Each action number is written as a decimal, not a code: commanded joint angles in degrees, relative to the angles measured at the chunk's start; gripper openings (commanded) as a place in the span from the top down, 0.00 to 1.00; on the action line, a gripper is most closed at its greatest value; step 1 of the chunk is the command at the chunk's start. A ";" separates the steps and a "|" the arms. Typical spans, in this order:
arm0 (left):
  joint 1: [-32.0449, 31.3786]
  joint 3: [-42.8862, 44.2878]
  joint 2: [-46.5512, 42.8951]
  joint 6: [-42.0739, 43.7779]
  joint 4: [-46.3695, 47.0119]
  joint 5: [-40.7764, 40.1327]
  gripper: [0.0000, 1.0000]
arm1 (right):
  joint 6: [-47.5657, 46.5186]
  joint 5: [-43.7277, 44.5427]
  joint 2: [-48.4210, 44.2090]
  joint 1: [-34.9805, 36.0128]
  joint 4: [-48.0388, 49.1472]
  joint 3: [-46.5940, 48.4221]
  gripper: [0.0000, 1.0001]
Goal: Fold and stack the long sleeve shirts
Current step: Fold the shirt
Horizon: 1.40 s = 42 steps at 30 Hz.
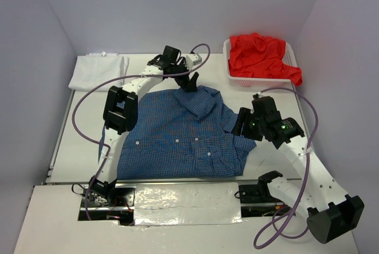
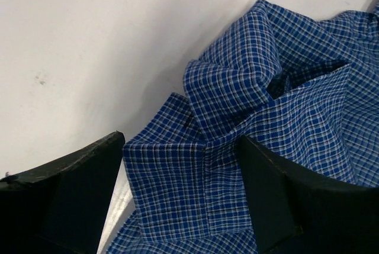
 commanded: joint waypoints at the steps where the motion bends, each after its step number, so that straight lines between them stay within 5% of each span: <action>1: 0.22 -0.87 -2.76 5.21 -2.18 3.78 0.20 | 0.06 0.92 -0.70 -0.19 -0.70 2.05 0.35; 6: 0.22 -2.89 -6.36 12.41 -6.92 2.82 0.55 | -0.02 0.84 -0.80 -0.28 -0.52 1.79 0.35; 10: 0.22 -1.23 -6.98 15.32 -13.42 1.15 1.00 | -0.29 0.92 -0.53 -0.37 -0.52 2.14 0.35; 18: 0.13 0.80 -12.51 7.25 -13.88 -3.51 1.00 | -0.99 1.80 -0.53 -0.28 -0.52 3.55 0.36; 20: -0.13 -1.30 -15.40 5.66 -12.22 -3.60 0.93 | -1.17 0.41 -0.18 -0.37 1.05 3.37 0.37; 27: -3.29 -4.92 -20.25 8.82 -18.68 -3.34 1.00 | -1.78 -5.39 1.84 -0.02 6.42 3.28 0.39; 34: -13.13 -17.46 -28.86 15.84 -29.60 3.69 1.00 | -1.79 -9.36 0.70 -0.10 10.81 1.89 0.38; 36: -17.96 -20.28 -30.79 18.48 -31.10 3.43 0.94 | -0.82 -10.15 0.61 -0.19 12.04 0.92 0.38; 38: -20.69 -23.72 -31.50 20.76 -32.50 2.47 0.68 | -0.55 -11.20 1.05 -0.19 12.83 -0.32 0.37; 39: -22.96 -24.33 -31.50 21.38 -33.20 2.29 0.39 | -0.64 -11.38 1.83 -0.37 12.84 -0.58 0.37; 41: -24.65 -24.26 -31.59 24.01 -35.48 2.20 0.01 | -0.99 -11.56 2.63 -0.37 12.84 -0.93 0.36; 42: -25.27 -23.73 -31.85 24.20 -37.06 2.38 0.01 | -1.17 -11.47 2.98 -0.37 13.01 -1.02 0.35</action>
